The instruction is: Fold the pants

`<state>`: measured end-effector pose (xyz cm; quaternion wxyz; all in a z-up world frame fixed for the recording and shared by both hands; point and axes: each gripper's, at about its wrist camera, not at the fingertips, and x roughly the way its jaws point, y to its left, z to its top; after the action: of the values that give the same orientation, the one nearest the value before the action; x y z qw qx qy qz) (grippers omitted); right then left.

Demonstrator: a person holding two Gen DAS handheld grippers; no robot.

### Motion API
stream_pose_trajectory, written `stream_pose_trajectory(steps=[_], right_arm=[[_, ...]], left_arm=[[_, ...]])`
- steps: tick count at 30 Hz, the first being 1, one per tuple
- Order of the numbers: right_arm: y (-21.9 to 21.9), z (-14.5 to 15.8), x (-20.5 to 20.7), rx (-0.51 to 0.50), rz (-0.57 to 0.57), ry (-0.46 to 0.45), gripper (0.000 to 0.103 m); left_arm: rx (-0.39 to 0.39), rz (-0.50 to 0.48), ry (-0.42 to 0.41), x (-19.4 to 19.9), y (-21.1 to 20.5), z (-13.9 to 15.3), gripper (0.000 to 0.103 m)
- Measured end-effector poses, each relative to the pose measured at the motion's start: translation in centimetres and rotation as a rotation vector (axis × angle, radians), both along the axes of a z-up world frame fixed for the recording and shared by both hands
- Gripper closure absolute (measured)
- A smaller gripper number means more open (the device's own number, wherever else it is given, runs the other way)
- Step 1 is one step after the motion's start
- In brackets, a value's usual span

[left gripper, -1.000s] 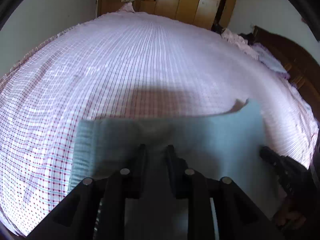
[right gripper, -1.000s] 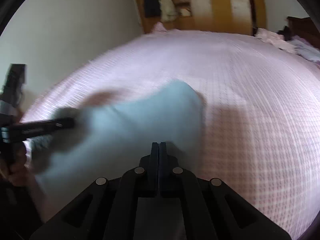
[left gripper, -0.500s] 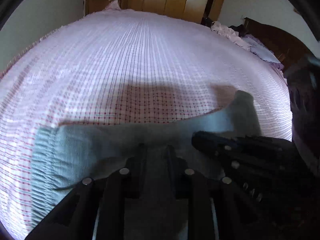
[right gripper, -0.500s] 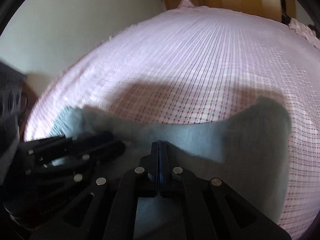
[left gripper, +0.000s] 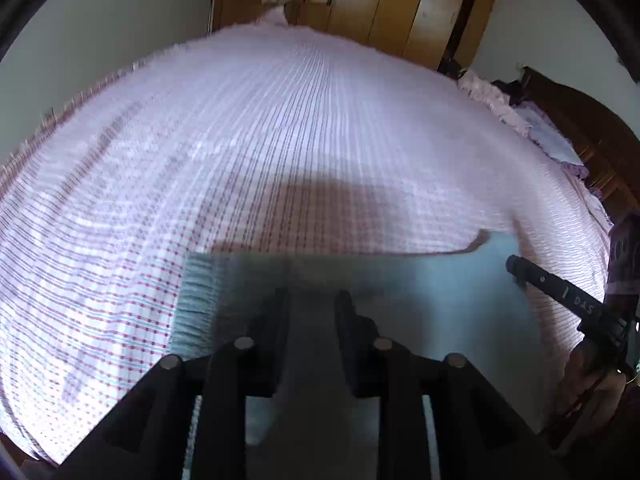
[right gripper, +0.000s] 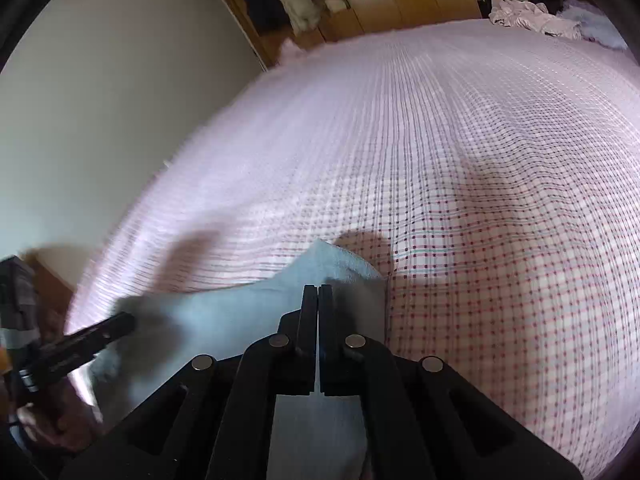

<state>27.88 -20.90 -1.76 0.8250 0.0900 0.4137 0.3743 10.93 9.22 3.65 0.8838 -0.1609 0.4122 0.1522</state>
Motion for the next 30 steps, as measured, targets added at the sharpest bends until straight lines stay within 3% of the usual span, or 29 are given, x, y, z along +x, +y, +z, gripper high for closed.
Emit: stream_pose_trajectory(steps=[2,3,5,7,9,12,18,24,27,30], right_arm=[[-0.6,-1.5,0.0,-0.033,-0.011,0.035,0.103],[-0.1,-2.6,-0.2,-0.090,-0.013,0.037,0.103],[-0.6,-3.0,-0.8,-0.074,-0.011,-0.026,0.103],[-1.9,-2.1,-1.5,-0.060,-0.050,-0.020,0.103],[-2.5,-1.6,-2.4,-0.006,-0.059,0.005,0.089],[-4.1,-2.0,-3.7,0.080,-0.038,0.080,0.075],[-3.6,-2.9,-3.2,0.072,0.005,0.119,0.075],[0.0,-3.2,3.9,0.092,0.072,0.243,0.075],[0.5,-3.7,7.3,0.157,0.088,0.339,0.089],[0.5,-3.8,7.8,0.152,0.080,0.316,0.089]], left_arm=[[0.021,-0.007,0.003,-0.2,-0.1,-0.4,0.066],[0.026,-0.009,0.045,0.2,-0.1,-1.4,0.067],[0.049,-0.018,0.079,0.4,-0.7,-2.0,0.067],[0.056,-0.031,0.057,-0.2,-1.4,-1.0,0.067],[0.009,-0.044,0.023,-1.0,-1.7,0.1,0.067],[-0.021,-0.042,0.017,-2.2,-2.3,0.4,0.067],[-0.065,-0.037,0.055,-3.5,-2.8,-1.2,0.067],[-0.047,-0.046,0.057,-3.7,-3.3,-1.3,0.067],[-0.048,-0.051,0.056,-3.5,-3.2,-1.3,0.067],[-0.046,-0.053,0.055,-3.1,-3.1,-1.3,0.067]])
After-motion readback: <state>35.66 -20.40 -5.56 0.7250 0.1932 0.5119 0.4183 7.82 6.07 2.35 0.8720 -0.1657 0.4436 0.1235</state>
